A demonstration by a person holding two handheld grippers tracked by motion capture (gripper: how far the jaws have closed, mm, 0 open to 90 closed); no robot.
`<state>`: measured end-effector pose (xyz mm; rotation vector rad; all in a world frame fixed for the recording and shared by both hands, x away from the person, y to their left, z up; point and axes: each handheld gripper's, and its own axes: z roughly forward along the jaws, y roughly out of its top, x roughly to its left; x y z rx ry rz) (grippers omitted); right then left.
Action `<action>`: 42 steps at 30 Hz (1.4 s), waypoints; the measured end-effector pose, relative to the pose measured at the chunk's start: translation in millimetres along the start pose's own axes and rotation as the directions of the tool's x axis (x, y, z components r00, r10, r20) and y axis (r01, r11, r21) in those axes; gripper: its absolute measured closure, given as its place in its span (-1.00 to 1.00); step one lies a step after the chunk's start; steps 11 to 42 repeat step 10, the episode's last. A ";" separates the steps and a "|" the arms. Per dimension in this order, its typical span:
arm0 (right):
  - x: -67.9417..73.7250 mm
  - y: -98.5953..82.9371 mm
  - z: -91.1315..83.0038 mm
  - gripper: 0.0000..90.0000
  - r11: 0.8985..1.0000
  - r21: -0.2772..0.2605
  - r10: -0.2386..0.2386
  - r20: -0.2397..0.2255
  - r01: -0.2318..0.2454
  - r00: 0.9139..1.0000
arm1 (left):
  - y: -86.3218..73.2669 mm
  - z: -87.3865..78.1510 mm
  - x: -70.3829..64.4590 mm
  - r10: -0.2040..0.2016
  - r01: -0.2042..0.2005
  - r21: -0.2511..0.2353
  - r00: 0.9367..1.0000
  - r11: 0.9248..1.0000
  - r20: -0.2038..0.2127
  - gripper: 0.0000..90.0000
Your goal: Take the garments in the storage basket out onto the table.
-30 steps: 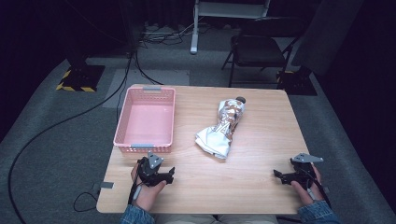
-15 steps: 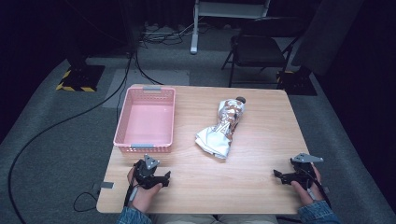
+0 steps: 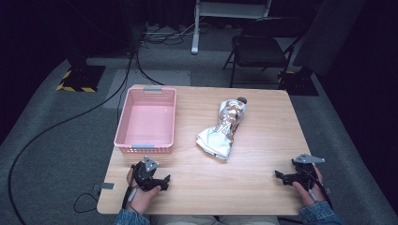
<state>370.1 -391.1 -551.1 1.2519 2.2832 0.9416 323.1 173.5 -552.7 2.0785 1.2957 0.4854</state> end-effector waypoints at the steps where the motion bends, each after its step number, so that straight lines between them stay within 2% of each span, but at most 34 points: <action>1: 0.0 0.0 0.0 -1.00 1.000 0.000 0.000 0.000 0.000 1.000 | 0.0 0.0 0.0 0.000 0.000 0.000 1.000 1.000 0.000 -1.00; 42: 0.0 0.0 0.0 -1.00 1.000 0.000 0.000 0.000 0.000 1.000 | 0.0 0.0 -0.1 -0.001 0.001 0.000 1.000 1.000 0.000 -1.00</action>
